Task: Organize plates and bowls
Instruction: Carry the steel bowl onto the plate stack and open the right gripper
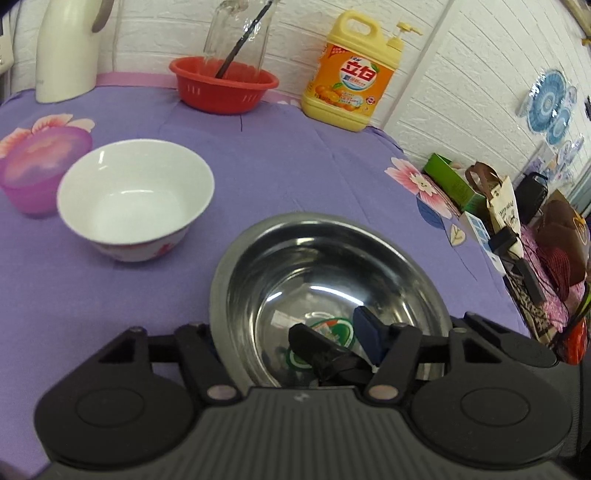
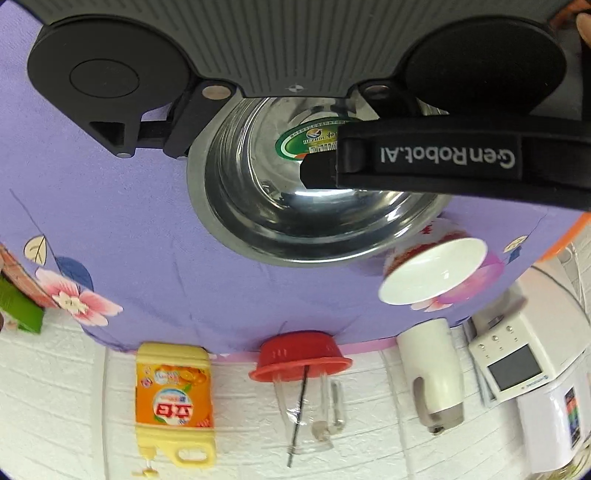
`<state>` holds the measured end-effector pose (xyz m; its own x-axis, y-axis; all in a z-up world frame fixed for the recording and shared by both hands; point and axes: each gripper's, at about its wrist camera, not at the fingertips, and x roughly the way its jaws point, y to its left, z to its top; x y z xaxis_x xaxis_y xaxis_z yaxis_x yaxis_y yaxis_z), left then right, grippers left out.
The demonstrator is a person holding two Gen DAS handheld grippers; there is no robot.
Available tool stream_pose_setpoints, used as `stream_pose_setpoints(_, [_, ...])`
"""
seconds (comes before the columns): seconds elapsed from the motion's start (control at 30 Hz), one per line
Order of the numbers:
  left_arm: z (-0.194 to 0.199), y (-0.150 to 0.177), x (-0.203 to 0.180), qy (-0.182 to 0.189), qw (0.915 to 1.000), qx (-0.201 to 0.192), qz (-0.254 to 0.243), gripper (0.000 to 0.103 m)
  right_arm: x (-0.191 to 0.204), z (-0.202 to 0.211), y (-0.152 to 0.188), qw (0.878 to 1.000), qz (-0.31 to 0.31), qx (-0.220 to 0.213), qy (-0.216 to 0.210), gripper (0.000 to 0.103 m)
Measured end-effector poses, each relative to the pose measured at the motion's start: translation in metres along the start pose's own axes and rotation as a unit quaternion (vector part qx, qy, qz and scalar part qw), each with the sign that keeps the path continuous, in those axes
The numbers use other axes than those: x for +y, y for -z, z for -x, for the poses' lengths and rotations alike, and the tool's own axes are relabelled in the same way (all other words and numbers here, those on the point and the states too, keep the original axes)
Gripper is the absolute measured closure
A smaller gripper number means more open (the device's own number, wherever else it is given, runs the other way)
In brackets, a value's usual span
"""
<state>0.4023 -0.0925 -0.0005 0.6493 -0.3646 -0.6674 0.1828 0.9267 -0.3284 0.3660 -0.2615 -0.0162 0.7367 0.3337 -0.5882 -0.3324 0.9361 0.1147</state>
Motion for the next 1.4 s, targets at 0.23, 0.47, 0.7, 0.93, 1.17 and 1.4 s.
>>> stream_pose_setpoints(0.23, [0.041, 0.040, -0.002, 0.009, 0.9992, 0.027, -0.028, 0.038, 0.030, 0.040, 0.032, 1.000, 0.010, 0.002, -0.007, 0.000])
stream_pose_setpoints(0.47, [0.070, 0.082, -0.014, 0.044, 0.9973, 0.037, -0.046, 0.037, 0.044, 0.081, 0.066, 1.000, 0.008, 0.011, 0.013, 0.000])
stream_pose_setpoints(0.7, [0.081, 0.101, -0.024, 0.045, 0.9967, 0.036, -0.056, 0.036, 0.047, 0.100, 0.085, 1.000, 0.000, 0.009, 0.019, 0.000])
stream_pose_setpoints(0.93, [0.090, 0.115, -0.027, 0.044, 0.9957, 0.037, -0.072, 0.036, 0.048, 0.111, 0.100, 1.000, -0.010, 0.009, 0.012, 0.000])
stream_pose_setpoints(1.17, [0.079, 0.118, -0.024, 0.040, 0.9960, 0.035, -0.072, 0.036, 0.047, 0.106, 0.107, 1.000, -0.018, 0.016, 0.010, 0.000])
stream_pose_setpoints(1.4, [0.095, 0.103, -0.008, 0.077, 0.9961, 0.026, -0.034, 0.014, 0.031, 0.110, 0.101, 0.998, -0.056, 0.019, -0.016, 0.000])
